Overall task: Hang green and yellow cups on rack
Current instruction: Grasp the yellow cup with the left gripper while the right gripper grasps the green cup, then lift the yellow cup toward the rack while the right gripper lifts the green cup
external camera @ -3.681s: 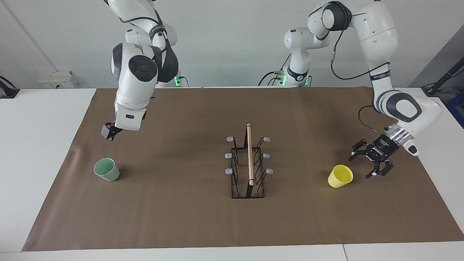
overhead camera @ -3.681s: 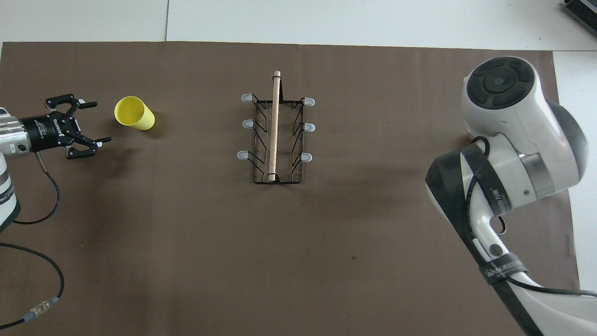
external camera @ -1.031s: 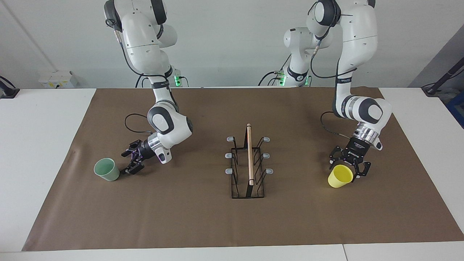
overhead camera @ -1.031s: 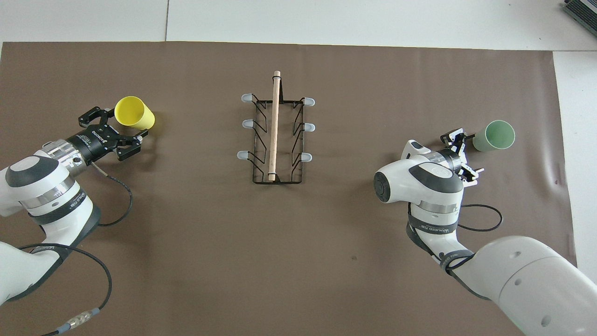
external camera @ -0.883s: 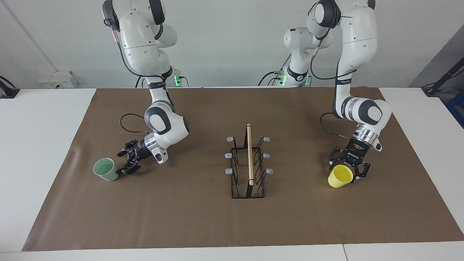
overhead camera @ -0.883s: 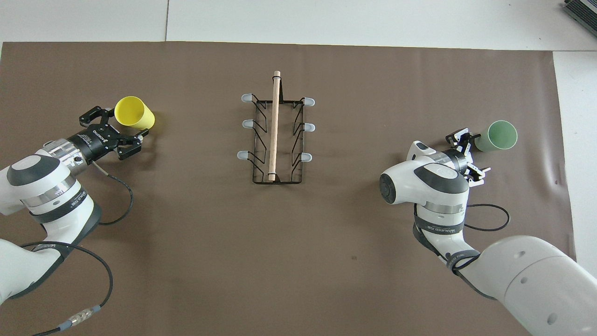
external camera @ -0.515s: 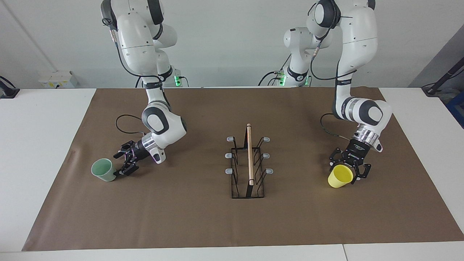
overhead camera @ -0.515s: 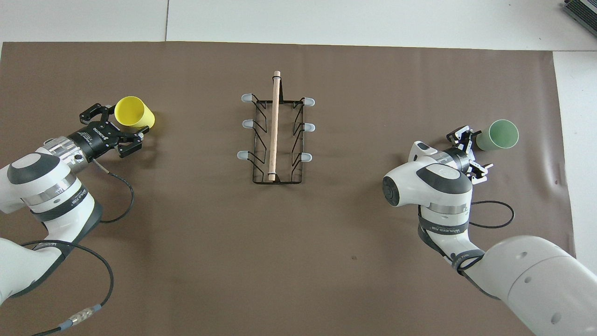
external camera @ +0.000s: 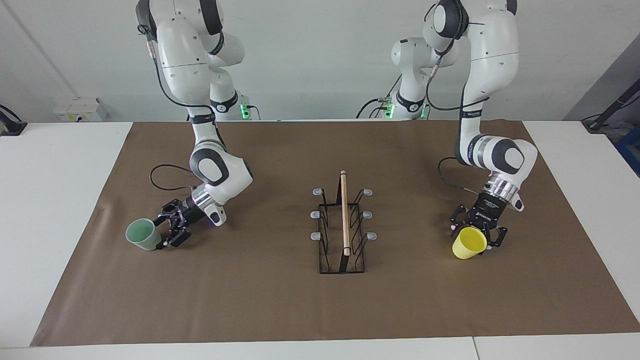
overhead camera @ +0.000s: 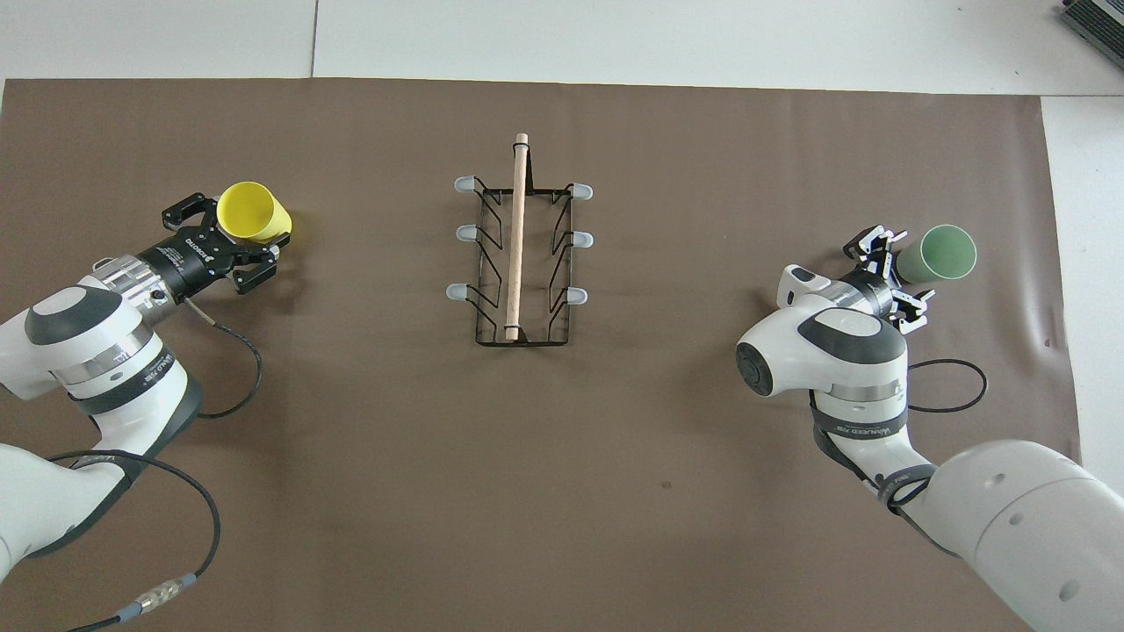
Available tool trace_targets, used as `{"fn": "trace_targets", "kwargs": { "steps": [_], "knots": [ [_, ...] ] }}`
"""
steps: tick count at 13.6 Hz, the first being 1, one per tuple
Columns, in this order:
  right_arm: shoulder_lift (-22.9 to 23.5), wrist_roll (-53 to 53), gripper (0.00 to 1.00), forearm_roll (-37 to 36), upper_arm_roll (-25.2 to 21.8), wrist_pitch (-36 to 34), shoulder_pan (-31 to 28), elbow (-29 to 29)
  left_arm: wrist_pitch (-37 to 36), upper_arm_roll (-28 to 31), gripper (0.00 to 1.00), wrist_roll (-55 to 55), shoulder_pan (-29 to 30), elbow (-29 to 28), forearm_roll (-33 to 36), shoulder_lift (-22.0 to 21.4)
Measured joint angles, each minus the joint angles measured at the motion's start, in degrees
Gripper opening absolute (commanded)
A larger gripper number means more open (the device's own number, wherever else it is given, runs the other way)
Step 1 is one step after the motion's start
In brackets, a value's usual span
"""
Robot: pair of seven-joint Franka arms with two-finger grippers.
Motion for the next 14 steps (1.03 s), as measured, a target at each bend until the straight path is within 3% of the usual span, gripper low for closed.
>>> {"fn": "trace_targets", "kwargs": {
  "steps": [5, 10, 14],
  "knots": [
    [0.00, 0.19, 1.00, -2.17, 0.01, 0.66, -0.86, -0.14, -0.10, -0.06, 0.00, 9.46, 0.00, 1.29, 1.76, -0.01],
    [0.01, 3.21, 1.00, -7.51, 0.00, 3.33, -3.56, -0.45, -0.09, -0.04, 0.00, 11.16, 0.00, 6.23, 16.42, -0.79],
    [0.01, 3.58, 1.00, -8.37, 0.00, 4.21, -4.49, -0.58, -0.09, -0.05, 0.00, 20.87, -0.01, 6.78, 23.14, -4.19]
  ]
}}
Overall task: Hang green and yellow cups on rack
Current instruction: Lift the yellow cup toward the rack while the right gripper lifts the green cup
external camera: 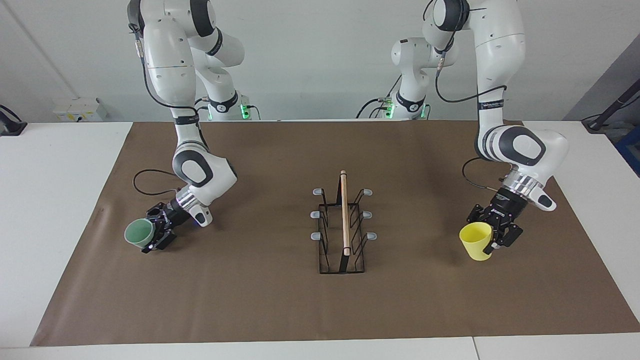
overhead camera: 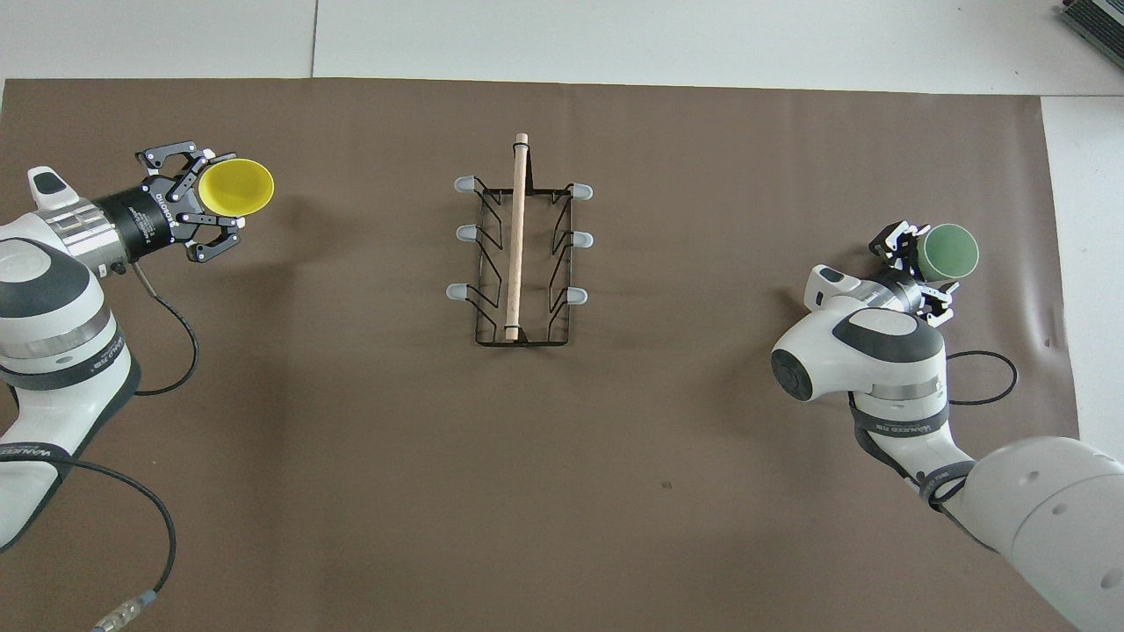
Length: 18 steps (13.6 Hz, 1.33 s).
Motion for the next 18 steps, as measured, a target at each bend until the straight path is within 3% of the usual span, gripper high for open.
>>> {"fn": "trace_targets", "kwargs": {
  "steps": [1, 2, 3, 10, 14, 18],
  "knots": [
    [0.01, 0.59, 0.87, -0.69, 0.00, 0.08, -0.25, -0.06, 0.00, -0.06, 0.00, 2.93, -0.03, 0.00, 0.51, -0.78],
    [0.01, 1.25, 0.30, -1.45, 0.00, 0.32, -0.58, -0.13, 0.00, -0.14, 0.00, 5.13, -0.12, -0.03, 0.66, -1.55],
    [0.02, 1.51, 0.00, -1.77, 0.00, 0.83, -0.90, -0.21, 0.00, -0.19, 0.00, 6.63, -0.30, -0.05, 0.71, -2.28],
    [-0.66, 1.26, 0.00, 0.61, 0.16, 4.41, -1.26, 0.31, 0.21, -2.63, 0.00, 13.58, -1.66, -0.13, 5.14, -5.79],
    [-7.58, -13.13, 0.00, 22.67, 0.10, 18.44, -3.22, 1.24, 8.15, -9.64, 0.00, 18.41, -1.80, -2.98, 5.45, -8.70],
    [-12.67, -22.37, 0.00, 39.32, 0.40, 21.31, -4.82, 1.12, 27.81, -23.13, 0.00, 19.99, -2.29, -6.22, 5.56, -10.18]
  ]
}}
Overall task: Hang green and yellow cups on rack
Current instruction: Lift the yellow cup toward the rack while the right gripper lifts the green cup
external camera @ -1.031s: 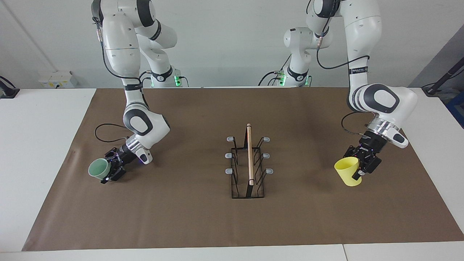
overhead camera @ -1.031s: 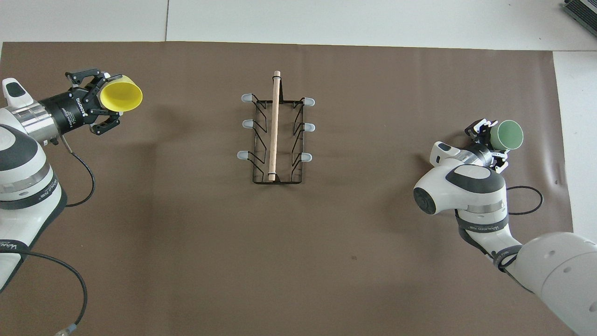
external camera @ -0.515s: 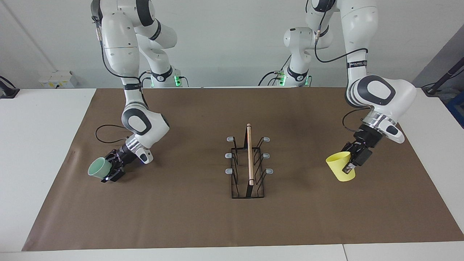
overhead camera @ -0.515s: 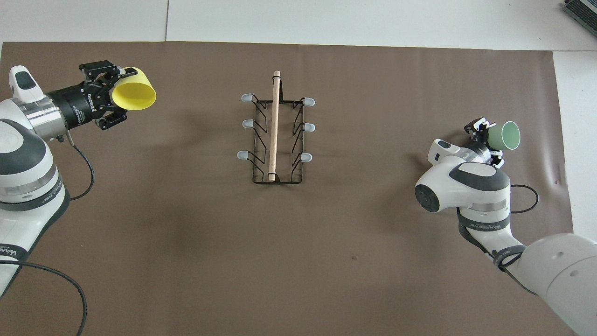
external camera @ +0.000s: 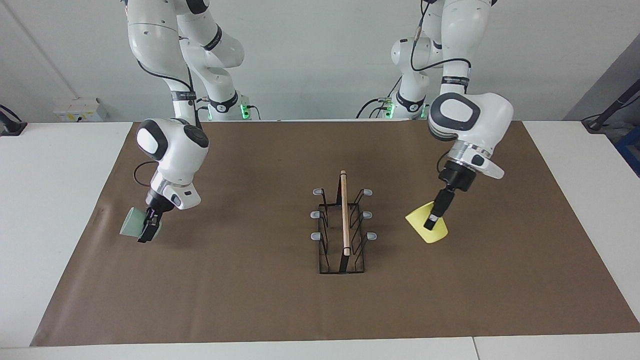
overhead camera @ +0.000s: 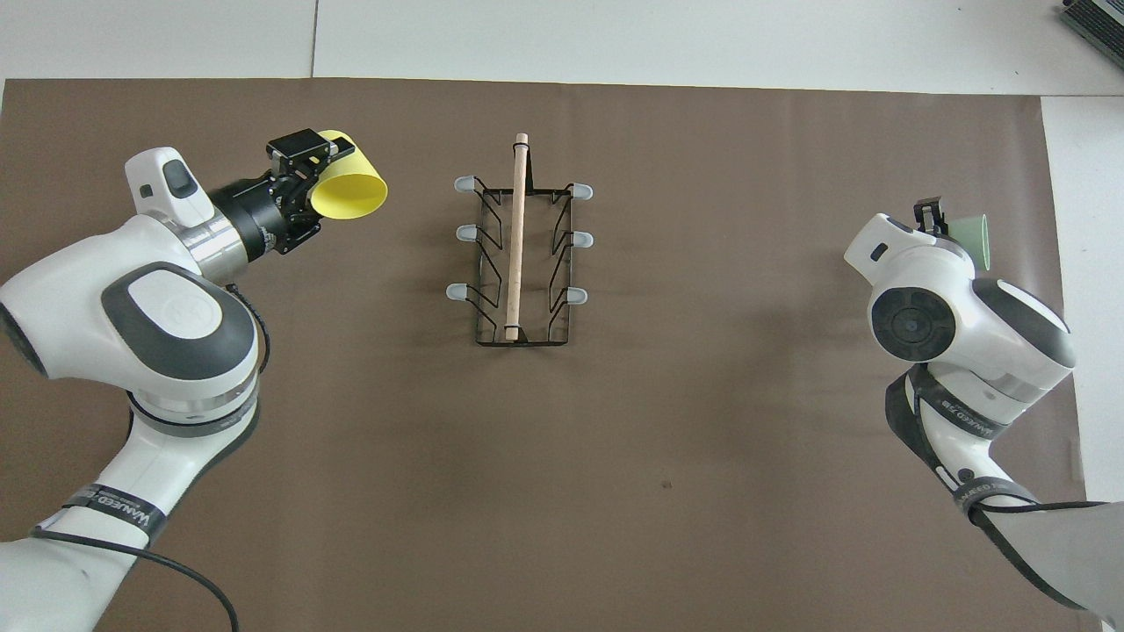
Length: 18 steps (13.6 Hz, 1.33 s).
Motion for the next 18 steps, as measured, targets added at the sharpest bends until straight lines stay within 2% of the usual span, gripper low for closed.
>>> {"fn": "trace_targets", "kwargs": {
  "steps": [4, 6, 8, 14, 18],
  "knots": [
    [-0.96, -1.44, 0.00, 11.63, 1.50, -0.27, 1.57, -0.05, 4.74, -3.75, 0.00, 2.50, -0.06, -1.96, 0.05, -0.30],
    [-1.39, -1.96, 0.00, 17.70, 3.58, -2.53, 1.93, 0.02, 11.49, -7.19, 0.00, 6.28, -0.05, -3.97, 0.07, -0.30],
    [-2.28, -1.96, 0.00, 23.67, 6.25, -6.32, 2.14, 0.81, 14.67, -9.93, 0.00, 8.25, -0.08, -5.24, 0.07, -0.31],
    [-5.46, -2.23, 0.00, 46.93, 11.41, -12.09, 2.19, 3.60, 16.30, -11.58, 0.00, 10.45, -0.08, -6.82, 0.07, -0.85],
    [-8.25, -3.36, 0.00, 64.09, 12.19, -15.78, 2.18, 5.16, 17.04, -13.16, 0.00, 10.71, -0.06, -8.27, 0.07, -1.20]
  ]
}}
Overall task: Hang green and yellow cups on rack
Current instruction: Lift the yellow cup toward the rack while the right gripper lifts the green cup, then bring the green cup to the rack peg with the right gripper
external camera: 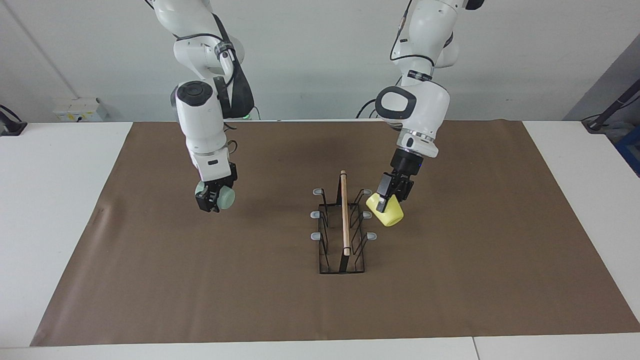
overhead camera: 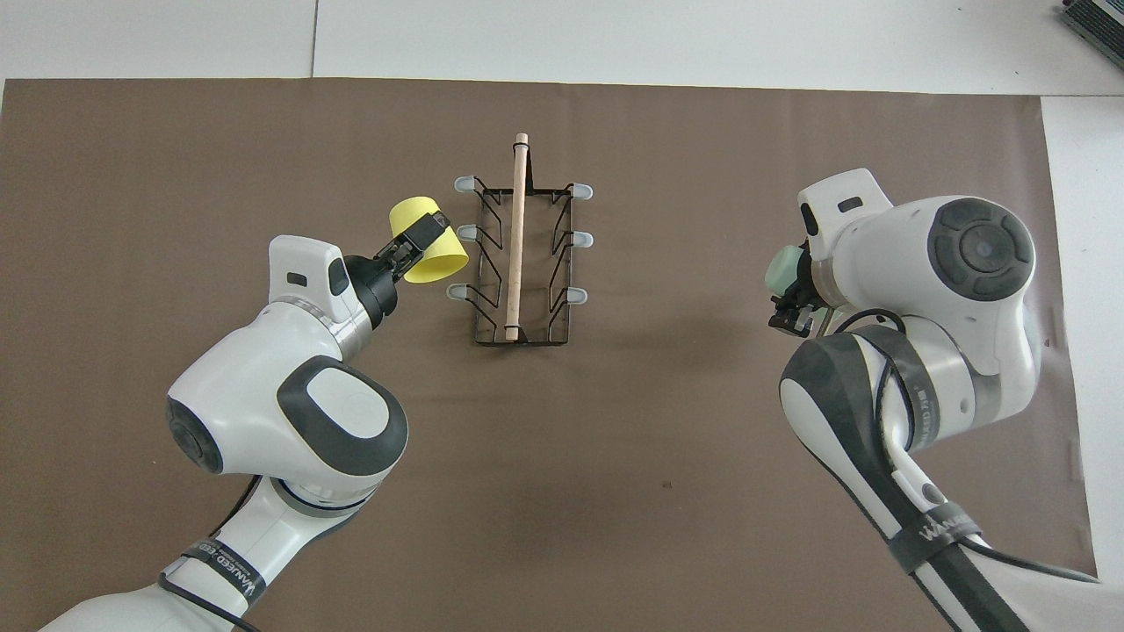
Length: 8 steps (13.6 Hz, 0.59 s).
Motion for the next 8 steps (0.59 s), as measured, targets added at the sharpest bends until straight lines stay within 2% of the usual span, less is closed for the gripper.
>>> {"fn": "trace_targets", "kwargs": {
  "steps": [2, 6, 8],
  "knots": [
    [-0.39, -1.09, 0.00, 10.14, -0.11, -3.08, -0.11, 1.91, 0.60, -0.95, 0.00, 1.08, -0.01, -0.47, 0.00, -0.54],
    [-0.98, -2.50, 0.00, 22.34, -0.24, -7.00, -0.24, 5.32, 0.63, -0.84, 0.00, 7.46, 0.29, -0.55, 0.00, -2.26],
    [-1.71, -6.96, 0.00, 29.40, -0.27, -8.22, -0.63, 5.51, 0.66, -0.87, 0.00, 9.93, 0.31, -0.56, 0.00, -3.83]
  ]
}}
